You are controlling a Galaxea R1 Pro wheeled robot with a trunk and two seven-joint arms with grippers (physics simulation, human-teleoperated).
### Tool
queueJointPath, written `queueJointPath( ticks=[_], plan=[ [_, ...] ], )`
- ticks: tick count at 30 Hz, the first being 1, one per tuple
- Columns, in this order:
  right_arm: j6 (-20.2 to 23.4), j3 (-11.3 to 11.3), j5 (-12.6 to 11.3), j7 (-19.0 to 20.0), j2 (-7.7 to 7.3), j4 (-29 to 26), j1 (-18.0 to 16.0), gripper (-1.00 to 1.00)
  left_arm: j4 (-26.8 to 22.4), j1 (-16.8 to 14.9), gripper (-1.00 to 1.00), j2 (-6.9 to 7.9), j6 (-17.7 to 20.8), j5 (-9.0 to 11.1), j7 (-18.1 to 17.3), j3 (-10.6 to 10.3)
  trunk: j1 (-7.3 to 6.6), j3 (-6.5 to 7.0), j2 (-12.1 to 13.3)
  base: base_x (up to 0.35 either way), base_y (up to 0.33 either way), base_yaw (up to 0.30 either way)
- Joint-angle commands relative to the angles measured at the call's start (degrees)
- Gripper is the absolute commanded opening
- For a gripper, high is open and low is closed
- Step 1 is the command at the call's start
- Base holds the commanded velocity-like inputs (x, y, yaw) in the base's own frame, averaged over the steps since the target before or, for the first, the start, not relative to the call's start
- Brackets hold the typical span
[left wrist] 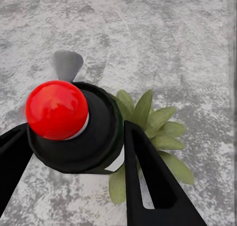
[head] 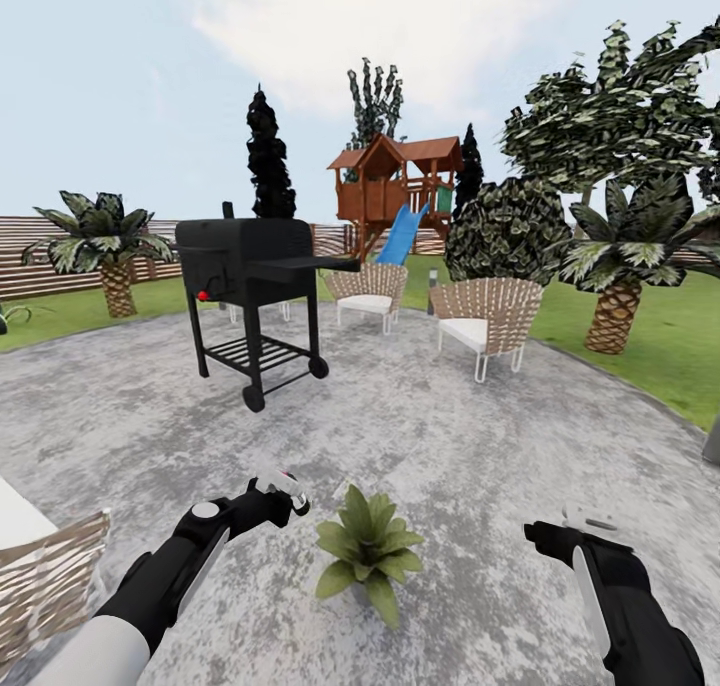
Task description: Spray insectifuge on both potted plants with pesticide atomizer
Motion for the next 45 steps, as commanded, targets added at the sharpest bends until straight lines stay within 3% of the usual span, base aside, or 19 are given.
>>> queueJointPath(
  ticks=[1,11,16,20,22,25,28,29,34,40,43,45],
  plan=[
    [0.29,0.02,0.32,0.04,0.00,-0.04,-0.05,1.00,-0.12,-0.02,-1.00,0.05,0.34,-0.01,-0.11,-0.06,0.00,0.00,-0.03,0.072,0.001,-0.217],
    [0.29,0.02,0.32,0.04,0.00,-0.11,-0.05,1.00,-0.12,-0.14,-1.00,0.05,0.37,-0.01,-0.11,-0.06,0.00,0.48,-0.03,0.095,0.000,-0.198],
    [0.23,0.02,0.44,-0.01,0.00,-0.02,-0.05,1.00,-0.40,-0.25,-1.00,0.11,3.20,-0.01,-0.11,-0.06,0.00,0.51,-0.03,0.055,0.000,-0.024],
    [0.21,0.38,4.43,-0.04,0.02,0.17,-0.05,1.00,-3.66,-0.28,-1.00,0.98,5.93,-0.06,-0.15,-0.08,0.00,0.51,-0.03,0.007,0.000,-0.003],
    [0.25,4.00,9.15,0.09,0.04,0.20,-0.05,1.00,-5.31,-0.28,-1.00,2.42,7.19,-0.07,-1.04,-0.12,0.00,0.51,-0.03,0.002,0.000,-0.001],
    [0.41,12.55,11.46,1.17,-0.16,0.24,-0.08,1.00,-6.02,-0.28,-1.00,3.29,7.72,-0.48,-5.53,-0.14,0.00,0.51,-0.03,0.000,0.000,0.000],
    [0.41,17.22,12.20,7.50,-0.24,0.22,-0.21,1.00,-6.21,-0.28,-1.00,4.02,7.86,-3.23,-10.05,-0.15,0.00,0.51,-0.03,0.000,0.000,0.000],
    [0.40,18.02,12.40,12.17,-0.25,0.22,-0.57,1.00,-6.24,-0.28,-1.00,4.23,7.88,-5.38,-11.21,-0.15,0.00,0.51,-0.03,0.000,0.000,0.000],
    [0.38,18.72,12.53,29.60,-0.30,0.27,-6.25,1.00,-6.27,-0.28,-1.00,4.49,7.91,-11.23,-12.87,-0.15,0.00,0.51,-0.03,0.000,0.000,0.000],
    [0.30,18.74,12.18,46.32,-0.30,2.98,-15.90,1.00,-6.27,-0.28,-1.00,4.60,7.91,-12.59,-15.06,-0.14,0.00,0.51,-0.03,0.000,0.000,0.000],
    [0.24,18.74,11.79,50.98,-0.27,7.57,-19.75,1.00,-6.44,-0.32,-1.00,4.61,7.91,-12.64,-15.30,-0.09,0.00,0.51,-0.03,0.000,0.000,0.000],
    [0.22,18.74,10.20,54.09,-0.21,9.90,-21.68,1.00,-7.59,-0.35,-1.00,4.62,7.91,-12.66,-16.27,-0.10,0.00,0.51,-0.03,0.000,0.000,0.000]
  ],
)
